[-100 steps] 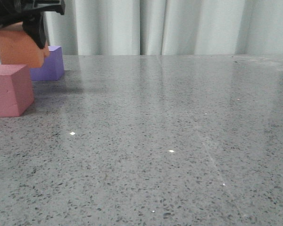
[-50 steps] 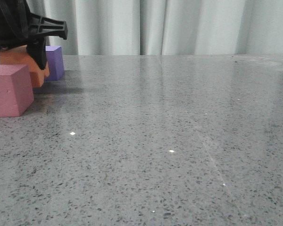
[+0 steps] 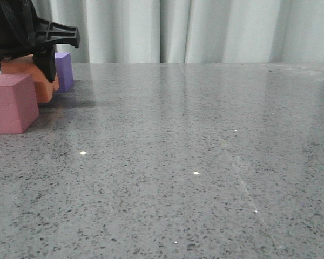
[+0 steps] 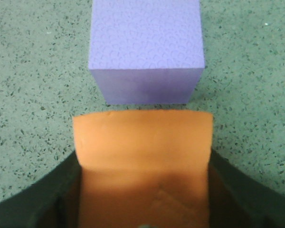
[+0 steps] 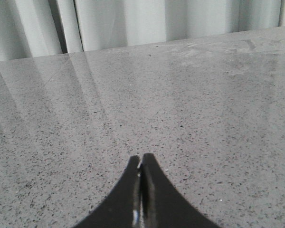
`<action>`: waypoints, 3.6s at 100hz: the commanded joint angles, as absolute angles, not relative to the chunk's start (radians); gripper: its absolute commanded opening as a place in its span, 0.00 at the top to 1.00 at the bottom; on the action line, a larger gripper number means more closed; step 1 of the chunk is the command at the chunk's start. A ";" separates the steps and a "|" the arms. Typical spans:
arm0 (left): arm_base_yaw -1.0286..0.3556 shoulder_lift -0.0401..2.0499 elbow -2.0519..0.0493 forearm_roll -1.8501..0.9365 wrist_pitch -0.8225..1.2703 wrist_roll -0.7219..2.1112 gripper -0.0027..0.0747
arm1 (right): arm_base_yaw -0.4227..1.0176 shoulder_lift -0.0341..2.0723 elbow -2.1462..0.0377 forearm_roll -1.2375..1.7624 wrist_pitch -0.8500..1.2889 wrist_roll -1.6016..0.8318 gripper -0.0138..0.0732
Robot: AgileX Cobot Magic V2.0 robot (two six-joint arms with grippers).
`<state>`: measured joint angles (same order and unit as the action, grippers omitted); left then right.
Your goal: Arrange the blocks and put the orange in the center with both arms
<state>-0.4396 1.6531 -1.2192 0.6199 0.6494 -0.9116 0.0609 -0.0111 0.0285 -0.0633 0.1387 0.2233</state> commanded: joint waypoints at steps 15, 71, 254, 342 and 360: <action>-0.438 1.614 -1.206 0.637 0.577 -0.912 0.88 | 0.055 -0.031 0.014 -0.064 0.053 0.216 0.92; -0.438 1.614 -1.197 0.651 0.496 -0.912 0.20 | 0.055 -0.031 0.014 -0.064 0.053 0.216 0.92; -0.438 0.566 -0.865 0.652 0.754 -0.678 0.98 | 0.055 -0.031 0.014 -0.064 0.053 0.216 0.92; -0.183 0.277 -0.389 0.349 0.183 -0.210 0.98 | 0.055 -0.031 0.014 -0.064 0.053 0.216 0.92; -0.088 0.146 -0.176 0.267 0.053 -0.208 0.98 | 0.055 -0.031 0.014 -0.064 0.053 0.216 0.92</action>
